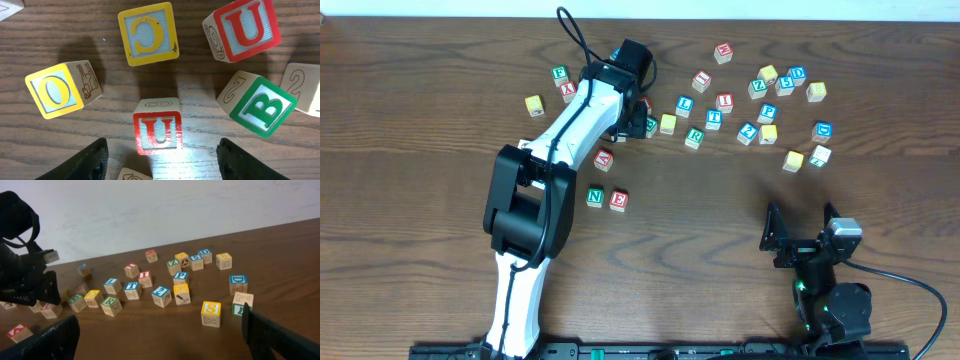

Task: Spell out NEURIPS
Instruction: 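Lower the left gripper and grasp the red U block, then carry the U block to the right of the E block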

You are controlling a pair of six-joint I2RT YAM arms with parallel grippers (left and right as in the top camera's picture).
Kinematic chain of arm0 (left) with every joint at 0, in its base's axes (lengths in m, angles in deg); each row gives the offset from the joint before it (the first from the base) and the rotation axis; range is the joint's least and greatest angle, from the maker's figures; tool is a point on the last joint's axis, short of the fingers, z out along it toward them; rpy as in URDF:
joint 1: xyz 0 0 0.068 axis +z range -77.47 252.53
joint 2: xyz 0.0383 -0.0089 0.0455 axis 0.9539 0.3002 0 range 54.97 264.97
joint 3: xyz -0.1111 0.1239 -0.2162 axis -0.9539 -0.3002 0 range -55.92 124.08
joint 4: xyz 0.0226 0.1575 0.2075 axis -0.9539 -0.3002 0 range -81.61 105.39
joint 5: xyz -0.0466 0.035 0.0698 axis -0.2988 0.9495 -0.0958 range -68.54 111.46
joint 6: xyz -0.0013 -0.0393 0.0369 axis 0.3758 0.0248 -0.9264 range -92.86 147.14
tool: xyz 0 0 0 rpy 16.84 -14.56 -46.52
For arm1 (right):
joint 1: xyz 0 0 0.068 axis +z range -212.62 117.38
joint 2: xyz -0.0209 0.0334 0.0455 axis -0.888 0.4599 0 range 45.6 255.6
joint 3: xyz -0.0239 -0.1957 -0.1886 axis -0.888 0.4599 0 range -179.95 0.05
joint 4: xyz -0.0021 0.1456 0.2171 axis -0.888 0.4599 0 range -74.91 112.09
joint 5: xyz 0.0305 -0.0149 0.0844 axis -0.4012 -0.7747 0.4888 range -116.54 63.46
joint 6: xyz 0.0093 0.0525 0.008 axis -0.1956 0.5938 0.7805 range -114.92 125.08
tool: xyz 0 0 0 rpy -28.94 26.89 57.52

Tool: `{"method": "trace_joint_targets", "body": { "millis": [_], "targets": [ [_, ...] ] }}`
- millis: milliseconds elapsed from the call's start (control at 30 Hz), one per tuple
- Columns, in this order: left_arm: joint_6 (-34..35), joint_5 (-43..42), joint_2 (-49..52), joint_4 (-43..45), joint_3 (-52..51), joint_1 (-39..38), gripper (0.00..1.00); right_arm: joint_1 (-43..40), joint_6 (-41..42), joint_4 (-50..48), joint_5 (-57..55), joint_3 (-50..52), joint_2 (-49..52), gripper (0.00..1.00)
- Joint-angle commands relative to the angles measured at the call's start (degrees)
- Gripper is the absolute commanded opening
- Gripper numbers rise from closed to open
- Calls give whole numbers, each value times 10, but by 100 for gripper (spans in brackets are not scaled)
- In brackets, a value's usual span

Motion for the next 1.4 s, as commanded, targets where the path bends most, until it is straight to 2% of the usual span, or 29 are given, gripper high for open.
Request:
{"method": "trace_joint_targets", "body": {
  "millis": [0, 667, 767, 867, 1033, 1367],
  "targets": [
    [-5, 13, 14, 0, 13, 3, 68, -2, 5, 2, 1, 0, -2, 99],
    [-5, 13, 38, 38, 13, 4, 67, -2, 5, 2, 1, 0, -2, 99],
    [-5, 13, 38, 40, 13, 3, 60, -2, 5, 2, 1, 0, -2, 99],
    [-5, 13, 38, 37, 13, 4, 44, -2, 5, 2, 1, 0, -2, 99],
    [-5, 13, 38, 31, 13, 4, 31, -2, 5, 2, 1, 0, -2, 99],
    [-6, 13, 14, 8, 13, 3, 25, -2, 5, 2, 1, 0, -2, 99]
  ]
}}
